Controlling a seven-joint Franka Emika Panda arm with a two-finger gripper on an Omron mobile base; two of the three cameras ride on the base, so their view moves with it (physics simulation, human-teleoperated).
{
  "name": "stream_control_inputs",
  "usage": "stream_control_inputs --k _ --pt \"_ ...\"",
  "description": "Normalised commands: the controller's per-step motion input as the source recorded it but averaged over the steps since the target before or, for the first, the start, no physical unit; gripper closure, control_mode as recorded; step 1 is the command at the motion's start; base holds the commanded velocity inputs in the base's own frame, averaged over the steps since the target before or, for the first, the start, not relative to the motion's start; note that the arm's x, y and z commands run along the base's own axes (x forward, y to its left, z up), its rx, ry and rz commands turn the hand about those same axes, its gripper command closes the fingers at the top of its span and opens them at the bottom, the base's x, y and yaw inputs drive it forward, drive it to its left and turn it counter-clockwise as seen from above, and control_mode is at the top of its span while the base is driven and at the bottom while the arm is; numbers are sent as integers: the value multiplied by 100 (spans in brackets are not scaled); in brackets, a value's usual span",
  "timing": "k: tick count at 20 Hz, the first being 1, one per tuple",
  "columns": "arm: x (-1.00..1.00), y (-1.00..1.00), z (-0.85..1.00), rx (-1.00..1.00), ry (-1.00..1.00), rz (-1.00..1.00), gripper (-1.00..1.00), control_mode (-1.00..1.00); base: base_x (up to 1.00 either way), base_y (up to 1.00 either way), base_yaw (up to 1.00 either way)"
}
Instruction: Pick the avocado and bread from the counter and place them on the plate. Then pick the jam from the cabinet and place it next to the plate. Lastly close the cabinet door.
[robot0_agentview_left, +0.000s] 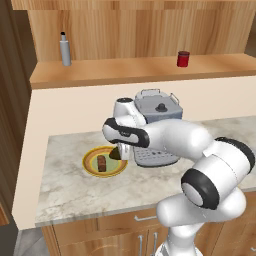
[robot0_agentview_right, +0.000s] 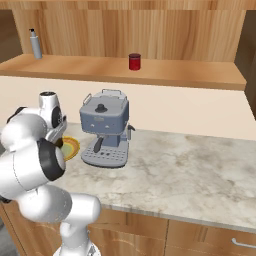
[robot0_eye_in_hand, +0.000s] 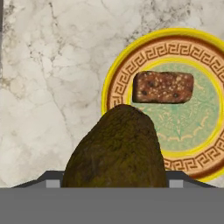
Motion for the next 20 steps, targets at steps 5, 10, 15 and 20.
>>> stream_control_inputs --k 5,10,15,20 --pt "17 0 -31 -3 1 0 100 -100 0 0 0" --pt "26 0 -26 -2 1 0 100 -100 0 0 0" --pt "25 0 -16 0 1 0 100 -100 0 0 0" --pt "22 1 -18 -1 2 0 100 -100 0 0 0"
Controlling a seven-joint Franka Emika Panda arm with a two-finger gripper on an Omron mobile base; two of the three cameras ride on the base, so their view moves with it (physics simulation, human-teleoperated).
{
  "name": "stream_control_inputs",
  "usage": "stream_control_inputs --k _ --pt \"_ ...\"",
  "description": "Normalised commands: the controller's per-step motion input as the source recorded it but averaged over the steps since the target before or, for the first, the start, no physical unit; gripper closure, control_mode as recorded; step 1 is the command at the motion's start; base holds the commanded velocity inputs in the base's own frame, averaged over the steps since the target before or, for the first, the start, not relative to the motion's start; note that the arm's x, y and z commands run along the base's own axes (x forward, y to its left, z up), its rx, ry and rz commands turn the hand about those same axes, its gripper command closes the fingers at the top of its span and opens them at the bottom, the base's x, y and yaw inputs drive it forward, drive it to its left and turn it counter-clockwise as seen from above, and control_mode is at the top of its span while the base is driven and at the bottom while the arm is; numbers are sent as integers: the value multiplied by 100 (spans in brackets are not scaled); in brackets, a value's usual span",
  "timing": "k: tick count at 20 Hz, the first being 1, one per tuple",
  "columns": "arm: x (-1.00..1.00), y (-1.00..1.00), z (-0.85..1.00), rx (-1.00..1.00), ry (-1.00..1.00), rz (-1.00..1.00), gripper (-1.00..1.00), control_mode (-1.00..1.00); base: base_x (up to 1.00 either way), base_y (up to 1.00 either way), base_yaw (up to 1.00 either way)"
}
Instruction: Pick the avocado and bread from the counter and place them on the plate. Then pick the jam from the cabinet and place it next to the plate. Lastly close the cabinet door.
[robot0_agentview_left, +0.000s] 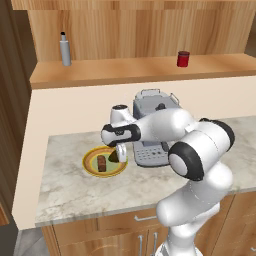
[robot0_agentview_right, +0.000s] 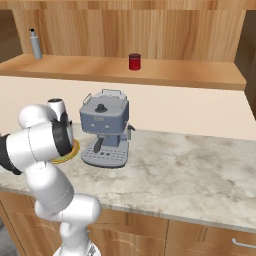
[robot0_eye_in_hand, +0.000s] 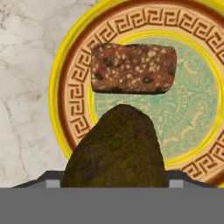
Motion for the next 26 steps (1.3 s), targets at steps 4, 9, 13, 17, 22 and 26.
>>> stream_control_inputs --k 4,9,13,17,22,26 --pt "27 9 -17 -2 3 0 100 -100 0 0 0" --pt "25 18 -21 -5 4 0 100 -100 0 0 0" --pt "19 9 -23 -4 1 0 100 -100 0 0 0" --pt "19 0 -18 -2 0 0 100 -100 0 0 0" --pt "8 0 -3 -1 -1 0 -100 -100 0 0 0" --pt "-7 0 26 0 -13 0 -100 -100 0 0 0"
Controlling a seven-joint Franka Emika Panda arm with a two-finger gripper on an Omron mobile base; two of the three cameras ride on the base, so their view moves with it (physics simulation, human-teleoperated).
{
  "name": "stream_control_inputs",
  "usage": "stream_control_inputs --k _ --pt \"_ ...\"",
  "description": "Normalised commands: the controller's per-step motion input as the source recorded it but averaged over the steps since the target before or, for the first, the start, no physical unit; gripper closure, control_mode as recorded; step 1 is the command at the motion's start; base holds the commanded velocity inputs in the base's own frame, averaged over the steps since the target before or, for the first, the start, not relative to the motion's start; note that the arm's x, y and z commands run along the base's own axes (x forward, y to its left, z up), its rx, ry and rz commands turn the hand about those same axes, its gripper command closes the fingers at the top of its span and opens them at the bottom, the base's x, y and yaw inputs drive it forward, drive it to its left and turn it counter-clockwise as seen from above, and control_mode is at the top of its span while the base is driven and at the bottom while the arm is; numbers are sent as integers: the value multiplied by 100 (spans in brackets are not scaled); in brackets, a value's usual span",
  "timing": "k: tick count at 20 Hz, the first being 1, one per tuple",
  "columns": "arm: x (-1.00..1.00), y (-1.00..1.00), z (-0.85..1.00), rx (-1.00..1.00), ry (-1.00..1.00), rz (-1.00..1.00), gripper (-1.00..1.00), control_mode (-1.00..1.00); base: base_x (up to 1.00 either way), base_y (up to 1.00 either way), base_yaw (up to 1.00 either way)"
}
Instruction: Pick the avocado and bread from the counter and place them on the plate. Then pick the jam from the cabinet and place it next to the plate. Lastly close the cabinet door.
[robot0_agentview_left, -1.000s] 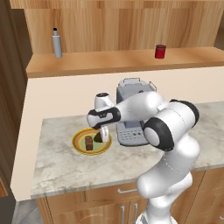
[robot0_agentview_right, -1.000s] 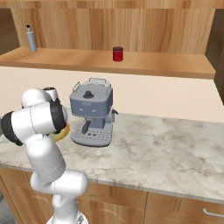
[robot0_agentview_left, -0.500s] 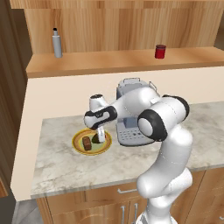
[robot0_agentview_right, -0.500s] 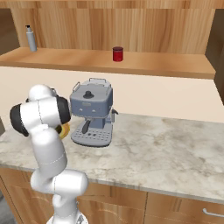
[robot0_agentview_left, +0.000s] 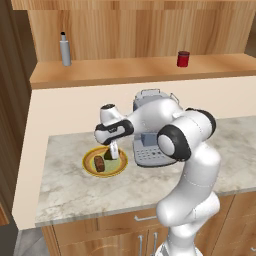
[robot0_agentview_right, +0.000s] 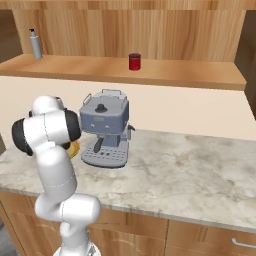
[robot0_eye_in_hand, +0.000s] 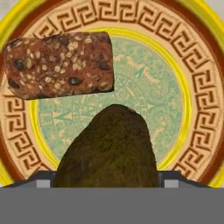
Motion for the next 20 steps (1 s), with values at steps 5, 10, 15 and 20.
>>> stream_control_inputs --k 5,10,15,20 --pt "-18 6 33 0 -13 0 -100 -100 0 0 0" --pt "-21 5 38 0 -13 0 -100 -100 0 0 0" --pt "-34 2 45 0 -16 0 -100 -100 0 0 0" --pt "-44 2 49 0 -18 0 -100 -100 0 0 0"
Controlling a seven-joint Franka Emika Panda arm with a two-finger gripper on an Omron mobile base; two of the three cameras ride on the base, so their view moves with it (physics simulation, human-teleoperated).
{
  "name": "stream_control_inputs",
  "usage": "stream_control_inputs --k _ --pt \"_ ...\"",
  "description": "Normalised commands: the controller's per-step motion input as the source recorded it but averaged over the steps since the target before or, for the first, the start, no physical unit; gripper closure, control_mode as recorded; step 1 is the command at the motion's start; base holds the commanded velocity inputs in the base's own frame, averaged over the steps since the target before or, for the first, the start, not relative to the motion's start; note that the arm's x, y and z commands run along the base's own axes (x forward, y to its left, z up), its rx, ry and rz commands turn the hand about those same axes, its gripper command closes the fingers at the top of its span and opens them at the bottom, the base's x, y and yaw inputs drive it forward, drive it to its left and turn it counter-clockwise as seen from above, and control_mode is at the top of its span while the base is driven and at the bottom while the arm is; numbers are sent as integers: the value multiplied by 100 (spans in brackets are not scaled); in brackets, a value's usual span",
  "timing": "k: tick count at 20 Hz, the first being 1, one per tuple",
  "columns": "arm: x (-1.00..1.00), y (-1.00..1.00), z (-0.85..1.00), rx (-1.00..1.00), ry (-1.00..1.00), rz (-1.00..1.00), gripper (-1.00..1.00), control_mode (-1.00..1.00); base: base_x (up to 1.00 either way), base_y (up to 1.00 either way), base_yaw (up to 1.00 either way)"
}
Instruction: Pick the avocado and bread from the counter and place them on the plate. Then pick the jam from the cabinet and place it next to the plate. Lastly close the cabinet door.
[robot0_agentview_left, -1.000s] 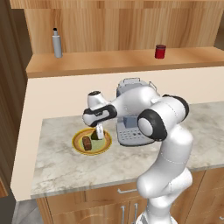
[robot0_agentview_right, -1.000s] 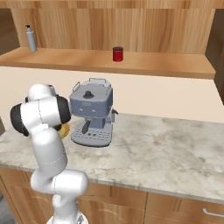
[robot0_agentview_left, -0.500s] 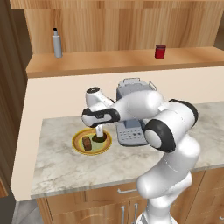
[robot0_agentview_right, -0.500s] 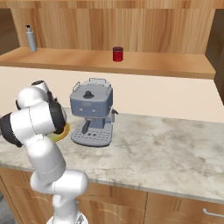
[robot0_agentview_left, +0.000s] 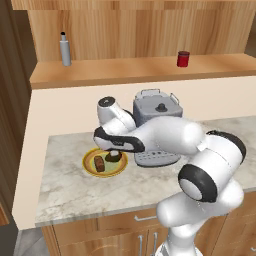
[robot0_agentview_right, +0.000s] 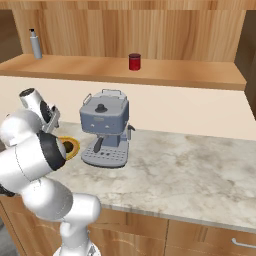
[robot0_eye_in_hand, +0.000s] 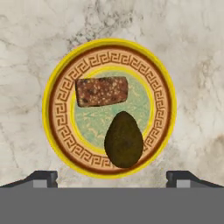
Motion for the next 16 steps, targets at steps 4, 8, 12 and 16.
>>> stream_control_inputs --k 4,8,12,16 --pt "-52 0 47 0 -17 -1 -100 -100 0 0 0" --pt "-51 0 50 0 -18 -2 -100 -100 0 0 0" --pt "-44 0 56 0 -22 -5 -100 -100 0 0 0" --pt "-31 0 59 0 -20 -5 -100 -100 0 0 0"
